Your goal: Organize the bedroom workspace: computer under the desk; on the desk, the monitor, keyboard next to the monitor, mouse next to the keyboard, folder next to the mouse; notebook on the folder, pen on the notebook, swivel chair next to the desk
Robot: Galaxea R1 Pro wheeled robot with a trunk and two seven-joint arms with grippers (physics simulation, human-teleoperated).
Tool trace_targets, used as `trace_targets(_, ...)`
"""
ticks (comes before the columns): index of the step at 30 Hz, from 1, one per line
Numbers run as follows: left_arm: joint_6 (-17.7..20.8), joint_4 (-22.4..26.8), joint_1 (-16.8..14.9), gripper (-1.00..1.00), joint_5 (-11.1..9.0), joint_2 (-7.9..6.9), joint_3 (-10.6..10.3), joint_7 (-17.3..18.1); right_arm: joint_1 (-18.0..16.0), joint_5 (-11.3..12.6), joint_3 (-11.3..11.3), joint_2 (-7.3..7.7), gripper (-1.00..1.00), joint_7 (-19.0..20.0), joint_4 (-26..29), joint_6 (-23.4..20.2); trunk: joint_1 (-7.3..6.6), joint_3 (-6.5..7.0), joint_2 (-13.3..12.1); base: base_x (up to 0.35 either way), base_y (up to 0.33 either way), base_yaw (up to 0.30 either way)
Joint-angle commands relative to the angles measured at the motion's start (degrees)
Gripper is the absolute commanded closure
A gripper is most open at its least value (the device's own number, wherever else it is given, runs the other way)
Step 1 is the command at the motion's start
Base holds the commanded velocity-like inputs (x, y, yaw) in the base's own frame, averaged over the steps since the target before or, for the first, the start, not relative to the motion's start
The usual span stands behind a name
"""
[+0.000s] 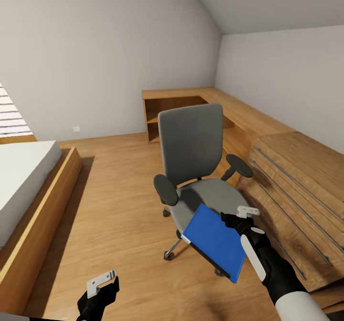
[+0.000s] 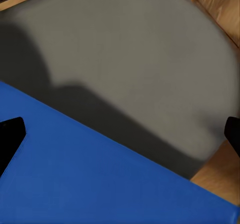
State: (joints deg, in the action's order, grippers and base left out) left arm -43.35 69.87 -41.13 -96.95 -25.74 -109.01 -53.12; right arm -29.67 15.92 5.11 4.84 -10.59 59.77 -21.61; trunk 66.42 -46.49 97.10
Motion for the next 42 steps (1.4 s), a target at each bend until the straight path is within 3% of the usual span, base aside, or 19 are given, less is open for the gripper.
trace_targets(1,-0.07,0.09,-0.09,-1.0,0.01,-0.01,-0.15,-0.23,-0.03,0.6,0.25,0.08,-1.0,-0.57,0.09,-0.18,-0.23,0.13,-0.39,0.0,0.0,0.0)
trace_targets(24,-0.07,0.09,-0.09,-1.0,0.01,0.08,-0.15,-0.23,-0.03,0.61,0.11,0.11,-1.0,-0.56,0.83,-0.25,-5.28,4.26,-9.61,0.0,0.0,0.0)
trace_targets(35,-0.07,0.09,-0.09,-1.0,0.01,0.16,-0.15,-0.23,-0.03,0.88,-0.1,0.27,-1.0,-0.51,4.93,-2.85,-7.7,6.24,-14.02,0.0,0.0,0.0)
trace_targets(42,-0.07,0.14,-0.09,-1.0,0.01,0.17,-0.16,-0.24,0.14,1.18,-0.1,0.2,-1.0,-0.48,8.27,-5.58,-7.7,6.24,-14.02,0.0,0.0,0.0)
